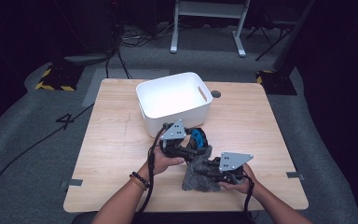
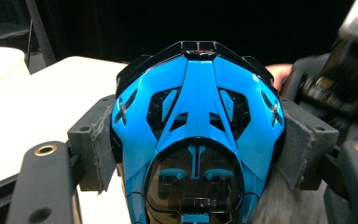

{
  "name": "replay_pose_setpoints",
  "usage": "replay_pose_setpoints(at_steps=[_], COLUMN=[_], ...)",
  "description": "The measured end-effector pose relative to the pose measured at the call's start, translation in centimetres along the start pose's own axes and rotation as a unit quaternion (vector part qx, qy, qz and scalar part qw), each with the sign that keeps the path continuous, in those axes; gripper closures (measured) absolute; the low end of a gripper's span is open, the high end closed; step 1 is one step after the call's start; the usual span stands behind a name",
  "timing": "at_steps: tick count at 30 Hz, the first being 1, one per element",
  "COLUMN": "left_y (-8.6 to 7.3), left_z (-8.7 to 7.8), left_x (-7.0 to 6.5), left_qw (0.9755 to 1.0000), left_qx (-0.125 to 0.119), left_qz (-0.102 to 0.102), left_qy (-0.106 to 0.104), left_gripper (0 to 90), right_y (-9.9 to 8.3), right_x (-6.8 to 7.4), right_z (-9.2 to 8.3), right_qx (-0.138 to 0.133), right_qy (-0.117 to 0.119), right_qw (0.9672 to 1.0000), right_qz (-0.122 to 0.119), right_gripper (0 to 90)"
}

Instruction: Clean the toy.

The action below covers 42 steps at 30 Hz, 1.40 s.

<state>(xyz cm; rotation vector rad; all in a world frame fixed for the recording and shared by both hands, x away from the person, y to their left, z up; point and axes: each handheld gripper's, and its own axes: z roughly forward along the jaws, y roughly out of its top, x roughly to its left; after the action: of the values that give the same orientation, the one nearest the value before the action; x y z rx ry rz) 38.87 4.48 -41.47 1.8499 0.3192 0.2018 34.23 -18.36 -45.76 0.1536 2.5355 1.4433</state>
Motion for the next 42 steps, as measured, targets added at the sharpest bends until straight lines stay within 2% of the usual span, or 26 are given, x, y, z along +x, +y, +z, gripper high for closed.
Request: replay_pose_setpoints(at_steps=[2, 8, 10, 12, 15, 19, 22, 25, 26, 29, 31, 34, 39, 41, 42], left_y=[0.0, 0.1, 0.3, 0.4, 0.6, 0.8, 0.7, 0.7, 0.6, 0.5, 0.5, 0.5, 0.5, 0.5, 0.5], left_z=[0.0, -0.3, -0.6, -0.7, -1.2, -1.6, -1.5, -1.1, -0.6, 0.1, 0.5, 1.0, 1.9, 2.1, 2.1], left_x=[0.0, 0.1, -0.1, -0.1, -0.3, -0.5, -0.9, -1.3, -1.7, -2.2, -2.5, -3.0, -3.7, -3.8, -3.8], left_qw=[1.0000, 1.0000, 0.9999, 0.9998, 0.9995, 0.9987, 0.9974, 0.9965, 0.9954, 0.9937, 0.9915, 0.9886, 0.9844, 0.9839, 0.9839], left_qx=[0.000, -0.010, -0.012, -0.015, -0.023, -0.031, -0.028, -0.022, -0.018, -0.009, -0.007, -0.006, 0.002, 0.005, 0.005], left_qz=[0.000, -0.002, -0.001, 0.003, 0.007, 0.009, 0.014, 0.021, 0.021, 0.029, 0.031, 0.031, 0.040, 0.040, 0.040], left_qy=[-0.001, -0.002, -0.007, -0.009, -0.021, -0.040, -0.065, -0.077, -0.091, -0.108, -0.126, -0.147, -0.171, -0.174, -0.174], left_gripper=[26.0, 26.0, 26.0, 26.1, 26.0, 26.0, 26.0, 26.0, 26.0, 26.0, 26.0, 26.0, 26.0, 26.0, 26.0], right_y=[-0.6, -1.4, -2.2, -2.5, -2.9, -4.0, -4.2, -3.7, -3.5, -3.0, -2.8, -2.6, -2.0, -1.7, -1.7], right_x=[-0.1, -0.5, -0.6, -0.8, -1.4, -3.1, -4.0, -5.0, -5.2, -5.6, -5.8, -5.9, -5.7, -5.4, -5.4], right_z=[0.6, 0.7, 0.7, 0.5, -0.3, -1.4, -2.2, -3.5, -3.8, -4.6, -4.9, -5.1, -4.9, -4.6, -4.6], right_qx=[0.019, 0.033, 0.058, 0.065, 0.064, 0.061, 0.048, 0.014, 0.007, -0.014, -0.024, -0.042, -0.066, -0.071, -0.071], right_qy=[0.002, 0.014, 0.014, 0.012, 0.006, -0.014, -0.036, -0.055, -0.059, -0.072, -0.076, -0.075, -0.051, -0.033, -0.033], right_qw=[0.9998, 0.9992, 0.9980, 0.9976, 0.9974, 0.9959, 0.9948, 0.9935, 0.9931, 0.9919, 0.9910, 0.9901, 0.9900, 0.9908, 0.9908], right_qz=[-0.001, 0.019, 0.022, 0.023, 0.032, 0.065, 0.082, 0.099, 0.101, 0.103, 0.108, 0.111, 0.114, 0.110, 0.110], right_gripper=[75.9, 75.8, 75.9, 75.9, 75.8, 75.9, 75.9, 75.9, 75.9, 75.9, 75.9, 76.0, 75.9, 75.9, 75.9])
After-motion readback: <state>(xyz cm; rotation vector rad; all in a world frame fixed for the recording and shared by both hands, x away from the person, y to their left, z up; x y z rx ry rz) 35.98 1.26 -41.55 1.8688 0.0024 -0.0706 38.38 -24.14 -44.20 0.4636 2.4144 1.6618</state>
